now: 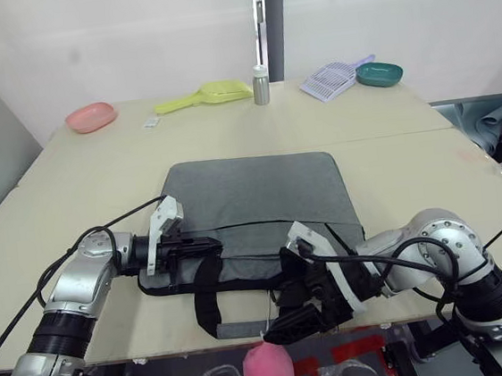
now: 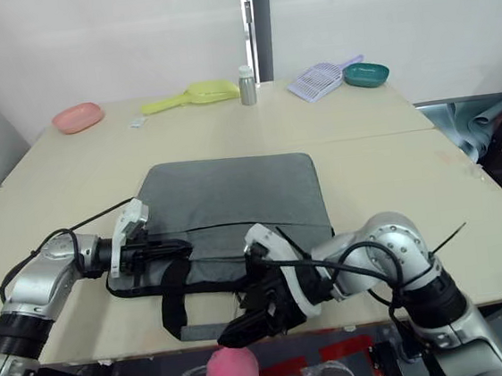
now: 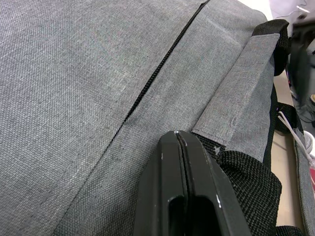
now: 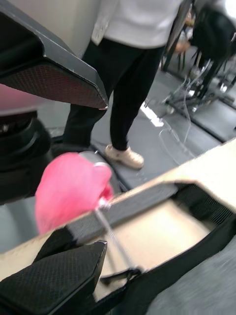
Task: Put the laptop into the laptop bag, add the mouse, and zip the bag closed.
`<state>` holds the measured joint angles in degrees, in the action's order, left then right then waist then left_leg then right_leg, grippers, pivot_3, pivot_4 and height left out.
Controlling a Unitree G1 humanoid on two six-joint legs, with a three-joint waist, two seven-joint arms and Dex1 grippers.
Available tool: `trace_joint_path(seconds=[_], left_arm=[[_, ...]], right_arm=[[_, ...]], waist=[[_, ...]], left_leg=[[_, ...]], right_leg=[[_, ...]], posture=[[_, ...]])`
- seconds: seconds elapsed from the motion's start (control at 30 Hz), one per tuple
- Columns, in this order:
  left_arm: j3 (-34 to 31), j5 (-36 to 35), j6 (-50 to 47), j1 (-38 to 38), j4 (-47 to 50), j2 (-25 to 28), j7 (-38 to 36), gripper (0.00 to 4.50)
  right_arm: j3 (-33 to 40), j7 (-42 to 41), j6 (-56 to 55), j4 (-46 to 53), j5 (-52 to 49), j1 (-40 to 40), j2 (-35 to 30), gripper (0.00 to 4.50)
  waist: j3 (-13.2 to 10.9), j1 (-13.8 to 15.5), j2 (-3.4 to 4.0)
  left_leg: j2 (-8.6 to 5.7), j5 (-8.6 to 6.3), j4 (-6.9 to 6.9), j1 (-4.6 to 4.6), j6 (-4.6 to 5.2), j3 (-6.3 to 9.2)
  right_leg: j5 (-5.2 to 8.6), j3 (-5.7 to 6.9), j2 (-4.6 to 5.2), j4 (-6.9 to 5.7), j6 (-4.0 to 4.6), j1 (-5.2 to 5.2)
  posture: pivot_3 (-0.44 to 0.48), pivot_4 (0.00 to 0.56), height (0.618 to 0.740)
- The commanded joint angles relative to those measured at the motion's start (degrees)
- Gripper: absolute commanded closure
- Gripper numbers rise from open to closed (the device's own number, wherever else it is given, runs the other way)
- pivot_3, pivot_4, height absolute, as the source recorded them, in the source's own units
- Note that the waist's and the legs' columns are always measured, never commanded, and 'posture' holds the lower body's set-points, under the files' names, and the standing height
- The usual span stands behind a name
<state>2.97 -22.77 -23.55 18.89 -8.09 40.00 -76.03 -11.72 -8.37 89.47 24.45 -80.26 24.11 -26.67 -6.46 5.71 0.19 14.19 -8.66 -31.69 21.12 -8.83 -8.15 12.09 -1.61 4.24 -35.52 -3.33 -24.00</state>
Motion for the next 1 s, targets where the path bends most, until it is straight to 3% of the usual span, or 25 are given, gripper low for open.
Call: trace_joint_path(seconds=[0.03, 0.4, 0.5, 0.87, 1.0], left_arm=[[0.65, 0.91, -0.87, -0.22, -0.47, 0.24, 1.05, 4.5], [0.62, 0.89, -1.04, -0.26, -0.13, -0.06, 1.49, 4.5], [0.67, 0.91, -0.93, -0.26, -0.18, -0.27, 1.67, 4.5], [0.88, 1.4, 0.3, 0.28, -1.78, -1.34, 1.92, 4.5], [1.08, 1.78, 1.08, 0.53, -2.75, -1.87, 1.9, 4.5]], right_arm=[[-1.57, -0.09, -0.74, -0.99, 2.03, -0.42, 1.61, 0.03], [-6.57, -2.32, -1.97, -3.71, 12.23, -1.12, 6.95, 0.03], [-5.29, -2.55, -2.11, -4.06, 12.68, -1.76, 9.3, 0.73], [5.62, -1.01, 2.32, -4.85, 5.45, -3.76, 14.68, 4.46], [7.9, 0.35, 3.03, -4.59, 2.61, -4.02, 14.16, 4.46]], waist=[[0.0, -0.03, 0.0], [0.01, -0.11, -0.01], [0.02, -0.12, -0.01], [0.01, 0.04, -0.01], [0.01, 0.14, -0.01]], left_leg=[[0.0, 0.0, 0.0, 0.0, 0.0, 0.0], [0.0, 0.0, 0.01, -0.01, 0.0, 0.01], [0.0, 0.0, 0.0, -0.03, 0.0, 0.01], [-0.03, 0.0, -0.01, 0.0, 0.0, 0.06], [-0.03, 0.0, -0.02, -0.02, 0.0, 0.06]], right_leg=[[0.0, 0.0, 0.0, -0.01, 0.0, 0.0], [0.0, 0.01, 0.0, -0.02, -0.01, 0.01], [0.0, 0.01, 0.01, -0.03, -0.01, 0.02], [-0.01, 0.05, 0.04, -0.01, -0.01, -0.01], [-0.01, 0.05, 0.06, -0.01, -0.02, 0.0]], posture=[[0.0, 0.15, 0.74], [0.0, 0.15, 0.74], [0.0, 0.15, 0.74], [0.0, 0.15, 0.74], [0.0, 0.15, 0.74]])
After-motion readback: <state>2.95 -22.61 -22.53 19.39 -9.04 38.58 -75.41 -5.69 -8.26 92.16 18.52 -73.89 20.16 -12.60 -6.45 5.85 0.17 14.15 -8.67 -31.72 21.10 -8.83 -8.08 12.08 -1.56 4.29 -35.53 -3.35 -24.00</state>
